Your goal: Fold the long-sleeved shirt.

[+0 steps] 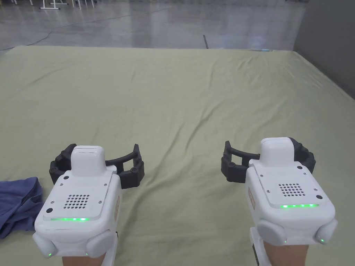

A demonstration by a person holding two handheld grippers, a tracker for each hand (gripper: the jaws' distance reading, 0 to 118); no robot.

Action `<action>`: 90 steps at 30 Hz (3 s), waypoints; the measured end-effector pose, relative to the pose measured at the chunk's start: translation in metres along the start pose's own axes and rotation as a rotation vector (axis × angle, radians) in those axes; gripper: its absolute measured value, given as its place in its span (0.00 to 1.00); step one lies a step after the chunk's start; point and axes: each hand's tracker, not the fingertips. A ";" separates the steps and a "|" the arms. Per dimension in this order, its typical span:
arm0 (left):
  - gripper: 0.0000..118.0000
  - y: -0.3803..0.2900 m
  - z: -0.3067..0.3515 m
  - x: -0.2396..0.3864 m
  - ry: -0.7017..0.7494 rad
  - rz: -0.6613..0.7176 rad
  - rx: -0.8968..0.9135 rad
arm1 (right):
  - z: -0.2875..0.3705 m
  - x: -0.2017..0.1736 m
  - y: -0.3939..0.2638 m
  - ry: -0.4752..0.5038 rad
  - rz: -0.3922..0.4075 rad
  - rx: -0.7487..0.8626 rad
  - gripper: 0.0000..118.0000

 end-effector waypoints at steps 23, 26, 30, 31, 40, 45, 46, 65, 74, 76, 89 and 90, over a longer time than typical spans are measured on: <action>1.00 0.002 0.001 0.007 0.005 -0.032 0.013 | 0.006 0.003 0.004 -0.011 -0.004 0.033 1.00; 1.00 0.002 0.001 0.008 -0.001 -0.031 0.012 | 0.008 0.005 0.004 -0.020 -0.005 0.031 1.00; 1.00 0.002 0.001 0.010 -0.001 -0.030 0.009 | 0.008 0.007 0.003 -0.021 -0.011 0.030 1.00; 1.00 0.002 0.001 0.010 -0.001 -0.032 0.008 | 0.008 0.007 0.003 -0.022 -0.010 0.029 1.00; 1.00 0.002 0.002 0.012 0.001 -0.040 0.012 | 0.008 0.006 0.002 -0.016 -0.010 0.037 1.00; 1.00 0.002 0.004 0.013 -0.004 -0.045 0.013 | 0.008 0.005 0.001 -0.012 -0.004 0.035 1.00; 1.00 0.002 0.004 0.013 -0.004 -0.047 0.014 | 0.008 0.005 0.001 -0.012 -0.004 0.036 1.00; 1.00 0.004 0.006 0.015 -0.013 -0.041 0.016 | 0.009 0.006 0.003 -0.012 -0.005 0.035 1.00; 1.00 0.004 0.005 0.013 -0.011 -0.050 0.015 | 0.009 0.004 0.002 -0.004 -0.010 0.030 1.00; 1.00 0.004 0.005 0.012 -0.012 -0.048 0.020 | 0.008 0.003 0.002 0.000 -0.011 0.030 1.00; 1.00 0.006 0.006 0.012 -0.018 -0.055 0.020 | 0.009 -0.001 0.005 -0.002 0.010 0.038 1.00; 1.00 0.007 0.006 0.012 -0.018 -0.056 0.019 | 0.009 -0.001 0.005 -0.002 0.008 0.039 1.00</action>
